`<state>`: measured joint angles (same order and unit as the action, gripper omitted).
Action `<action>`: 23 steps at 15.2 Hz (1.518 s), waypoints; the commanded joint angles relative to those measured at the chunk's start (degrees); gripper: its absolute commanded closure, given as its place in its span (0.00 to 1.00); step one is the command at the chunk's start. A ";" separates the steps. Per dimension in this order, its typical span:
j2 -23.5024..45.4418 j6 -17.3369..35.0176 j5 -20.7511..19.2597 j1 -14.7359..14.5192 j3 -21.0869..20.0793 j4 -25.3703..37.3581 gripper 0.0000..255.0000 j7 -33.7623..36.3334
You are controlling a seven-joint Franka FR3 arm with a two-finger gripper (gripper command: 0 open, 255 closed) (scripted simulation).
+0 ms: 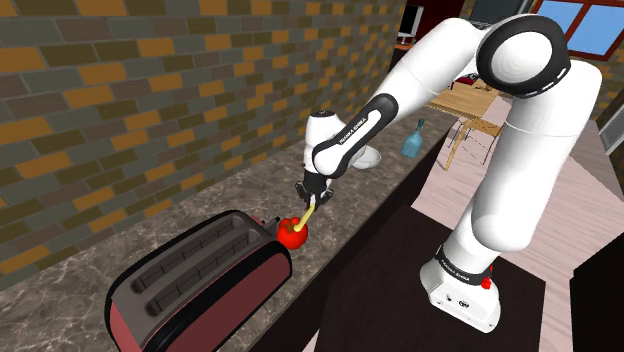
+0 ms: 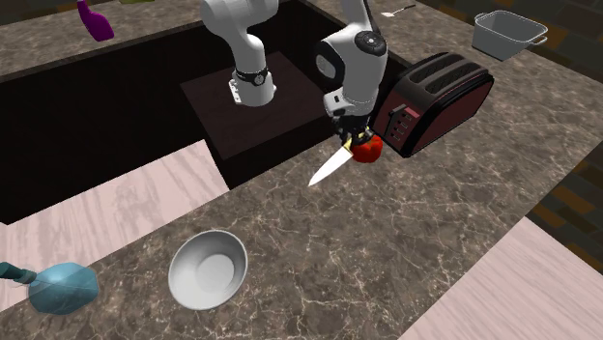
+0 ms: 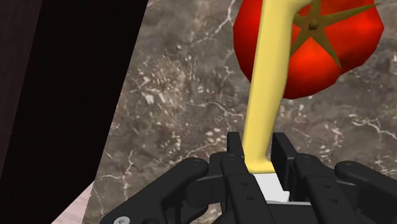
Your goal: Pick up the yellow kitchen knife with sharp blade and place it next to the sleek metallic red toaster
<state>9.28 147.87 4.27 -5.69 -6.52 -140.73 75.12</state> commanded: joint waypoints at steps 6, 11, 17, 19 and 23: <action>5.56 5.37 -0.49 -0.19 0.23 0.20 1.00 0.11; 9.71 8.96 -0.86 -0.39 0.48 0.76 1.00 0.18; 13.90 12.29 -1.20 -0.63 0.79 1.61 1.00 0.24; 13.90 12.28 -1.20 -0.63 0.79 1.62 1.00 0.24; 13.90 12.28 -1.20 -0.62 0.78 1.62 1.00 0.24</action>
<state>22.95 160.19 3.07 -6.30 -5.77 -139.02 75.32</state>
